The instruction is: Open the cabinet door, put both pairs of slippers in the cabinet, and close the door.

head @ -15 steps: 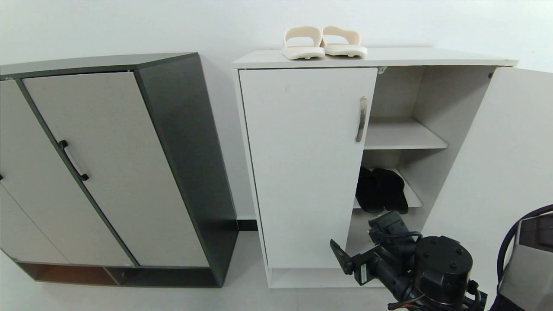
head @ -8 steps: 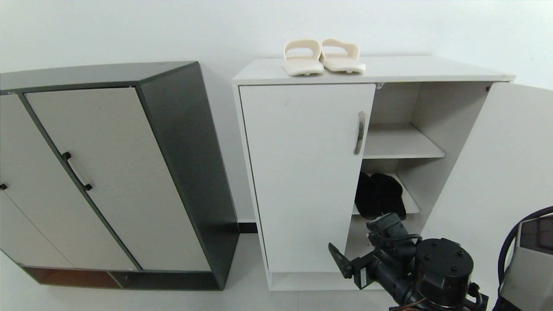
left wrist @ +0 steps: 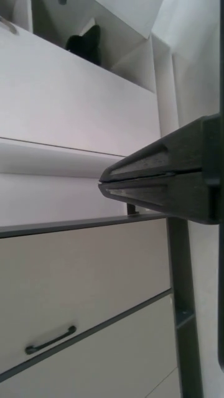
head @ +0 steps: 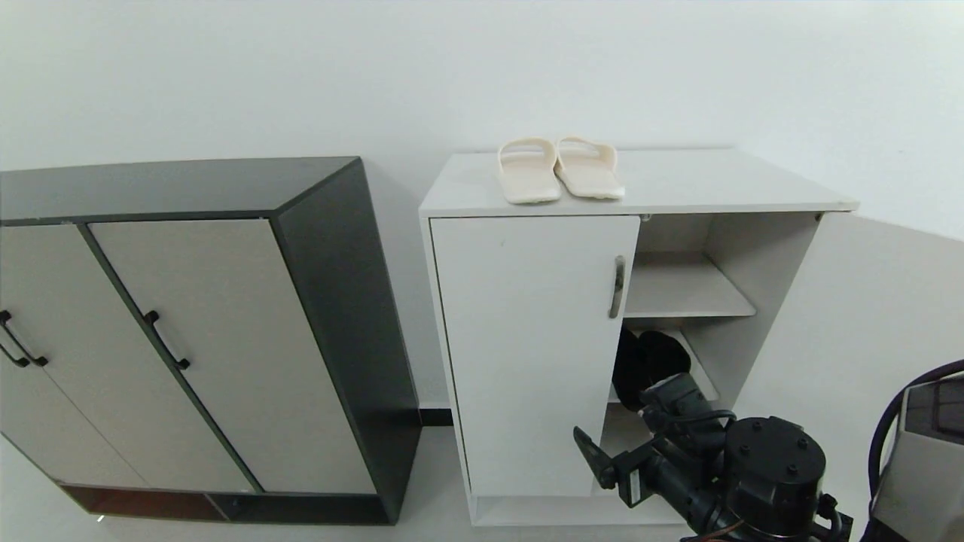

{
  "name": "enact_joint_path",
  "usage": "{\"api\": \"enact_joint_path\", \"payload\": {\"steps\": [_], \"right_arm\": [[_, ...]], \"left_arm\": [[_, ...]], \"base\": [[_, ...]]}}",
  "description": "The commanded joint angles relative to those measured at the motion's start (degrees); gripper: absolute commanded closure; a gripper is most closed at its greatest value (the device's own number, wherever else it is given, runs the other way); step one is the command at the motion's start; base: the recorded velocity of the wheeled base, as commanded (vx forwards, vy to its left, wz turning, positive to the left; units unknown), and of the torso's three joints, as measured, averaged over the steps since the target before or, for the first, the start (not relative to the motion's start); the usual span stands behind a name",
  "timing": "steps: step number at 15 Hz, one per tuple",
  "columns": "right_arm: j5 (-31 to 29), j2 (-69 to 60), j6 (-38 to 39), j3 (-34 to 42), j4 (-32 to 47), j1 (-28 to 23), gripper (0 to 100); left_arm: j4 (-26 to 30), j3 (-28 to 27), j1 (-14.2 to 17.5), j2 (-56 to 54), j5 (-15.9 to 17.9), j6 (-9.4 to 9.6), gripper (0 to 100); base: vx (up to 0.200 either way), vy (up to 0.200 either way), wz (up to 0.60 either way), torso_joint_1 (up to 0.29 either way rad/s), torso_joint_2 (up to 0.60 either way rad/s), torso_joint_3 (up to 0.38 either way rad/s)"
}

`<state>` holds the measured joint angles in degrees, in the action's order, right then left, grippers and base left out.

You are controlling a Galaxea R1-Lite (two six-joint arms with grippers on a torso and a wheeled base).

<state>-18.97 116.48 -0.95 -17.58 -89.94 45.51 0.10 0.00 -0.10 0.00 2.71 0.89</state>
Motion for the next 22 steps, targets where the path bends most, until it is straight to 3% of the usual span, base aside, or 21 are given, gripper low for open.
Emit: {"api": "enact_joint_path", "payload": {"steps": [1,22], "right_arm": [[0.0,0.1,0.0,0.0,-0.1,0.1,0],[0.4,0.1,-0.2,0.1,-0.1,0.1,0]], "left_arm": [[0.0,0.0,0.0,0.1,0.0,-0.01,100],[0.0,0.0,0.0,0.1,0.0,0.08,100]], "base": [[0.0,0.0,0.0,0.149,-0.47,-0.32],[0.0,0.0,0.0,0.211,-0.52,-0.307]]}}
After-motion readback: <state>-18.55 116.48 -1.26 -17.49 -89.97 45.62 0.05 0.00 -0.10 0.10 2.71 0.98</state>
